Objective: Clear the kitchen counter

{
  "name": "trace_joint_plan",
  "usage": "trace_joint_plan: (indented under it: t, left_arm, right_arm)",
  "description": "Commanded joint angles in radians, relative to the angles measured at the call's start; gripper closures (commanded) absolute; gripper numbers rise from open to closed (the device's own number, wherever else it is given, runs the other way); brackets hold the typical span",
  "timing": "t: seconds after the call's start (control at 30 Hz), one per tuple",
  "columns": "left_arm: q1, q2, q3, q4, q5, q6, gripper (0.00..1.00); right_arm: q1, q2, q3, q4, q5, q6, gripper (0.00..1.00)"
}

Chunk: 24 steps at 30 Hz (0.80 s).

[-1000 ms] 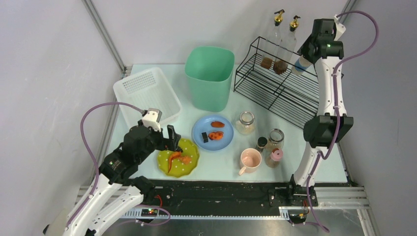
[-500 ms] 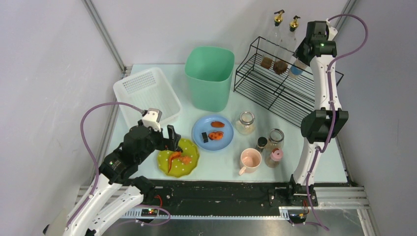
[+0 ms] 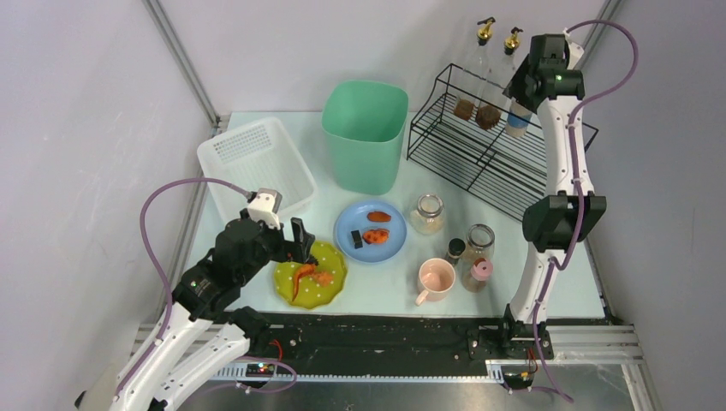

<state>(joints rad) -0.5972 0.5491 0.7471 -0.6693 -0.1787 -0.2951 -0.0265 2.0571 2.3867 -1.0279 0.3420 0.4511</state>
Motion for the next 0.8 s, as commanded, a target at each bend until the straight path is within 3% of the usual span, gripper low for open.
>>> trace_joint_plan:
  t: [0.0,0.2,0.33,0.53,0.77]
  left_arm:
    - [0.005,-0.001,0.003,0.011,0.006,0.02,0.02]
    - [0.004,-0.001,0.002,0.011,0.004,0.021,0.02]
    - [0.004,-0.001,0.003,0.011,0.002,0.02,0.02]
    - [0.004,-0.001,0.003,0.009,0.001,0.019,0.02]
    - [0.004,0.004,0.003,0.01,0.008,0.018,0.02]
  right_arm:
    - [0.016,-0.113,0.043,0.021,0.008,-0.007,0.22]
    - [0.05,-0.174,0.021,0.034,0.02,0.001,0.21]
    - [0.12,-0.303,-0.096,0.116,0.036,-0.014,0.21]
    - [0.258,-0.565,-0.435,0.279,0.051,-0.07,0.21]
    - [0.394,-0.791,-0.767,0.333,0.013,-0.109,0.21]
